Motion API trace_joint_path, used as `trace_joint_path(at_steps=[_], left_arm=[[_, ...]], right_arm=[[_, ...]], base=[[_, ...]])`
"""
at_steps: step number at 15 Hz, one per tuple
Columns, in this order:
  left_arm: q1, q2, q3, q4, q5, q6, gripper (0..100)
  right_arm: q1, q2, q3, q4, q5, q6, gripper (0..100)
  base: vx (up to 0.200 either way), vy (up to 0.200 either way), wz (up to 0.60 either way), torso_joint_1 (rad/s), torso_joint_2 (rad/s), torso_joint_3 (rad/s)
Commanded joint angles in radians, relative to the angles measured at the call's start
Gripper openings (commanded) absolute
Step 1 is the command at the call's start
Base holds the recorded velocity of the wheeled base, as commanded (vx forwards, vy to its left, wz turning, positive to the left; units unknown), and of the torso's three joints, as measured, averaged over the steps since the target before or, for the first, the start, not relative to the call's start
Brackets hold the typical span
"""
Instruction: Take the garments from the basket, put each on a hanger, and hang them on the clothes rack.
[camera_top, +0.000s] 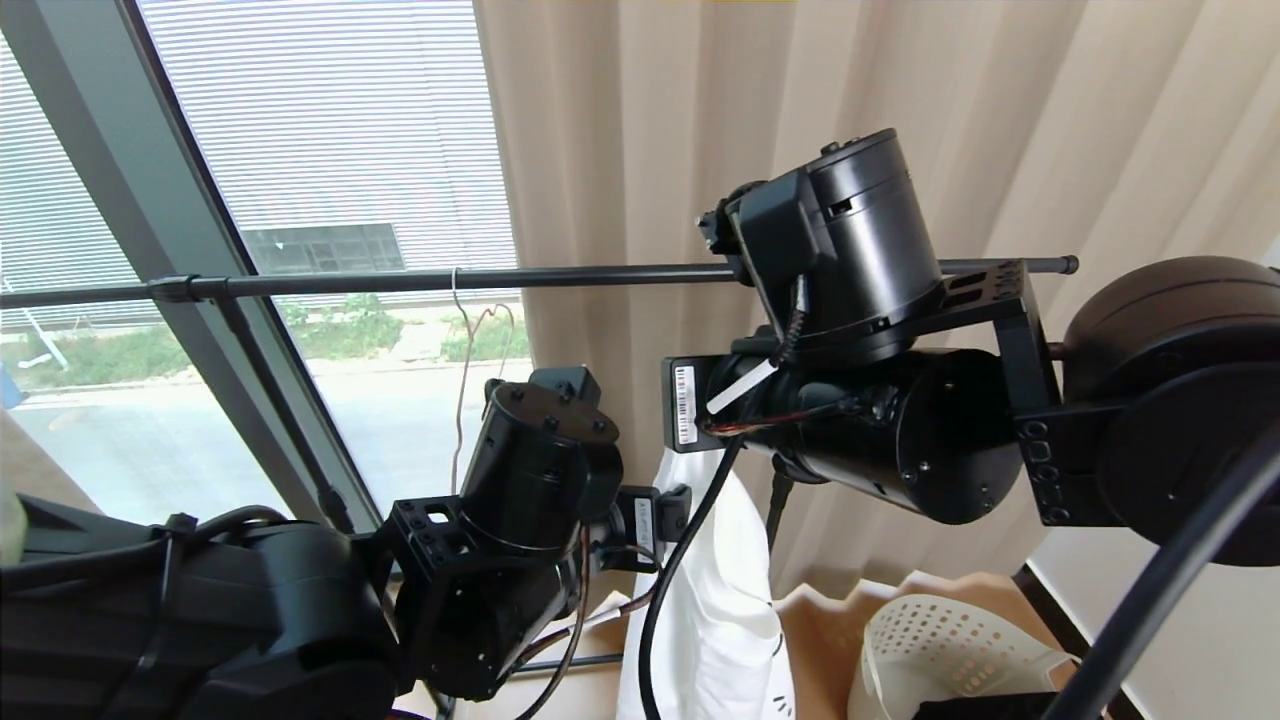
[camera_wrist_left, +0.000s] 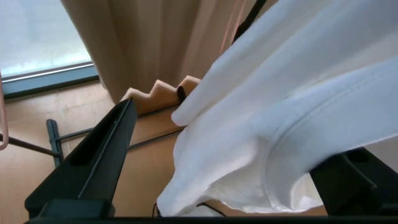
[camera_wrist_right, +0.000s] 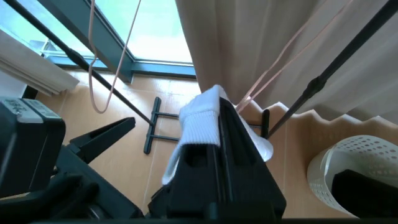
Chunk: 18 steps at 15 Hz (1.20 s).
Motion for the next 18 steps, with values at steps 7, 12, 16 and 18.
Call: trace_joint_path(at_steps=[7,12,16,18], left_arm=[[0.000,0.025,0.059,0.001,0.032,0.007,100],[-0.009,0.031,0.096,0.001,0.032,0.009,100],[-0.058,0.037,0.105,0.001,0.032,0.010,0],[-0.060,0.020,0.105,0.001,0.030,0.012,0]], right_arm=[[-0.055,-0.044,0.017,-0.042,-0.030,0.004,0],[-0.075,-0.092,0.032,-0.042,-0.033,0.003,0],[-0.122,-0.124,0.067,-0.042,-0.035,0.003,0],[-0.149,-0.132,0.086,-0.040,-0.050,0.001,0]], base=[[0.000,0.000,0.00,0.000,0.00,0.000],[0.000,0.000,0.00,0.000,0.00,0.000],[0.000,0.000,0.00,0.000,0.00,0.000],[0.000,0.000,0.00,0.000,0.00,0.000]])
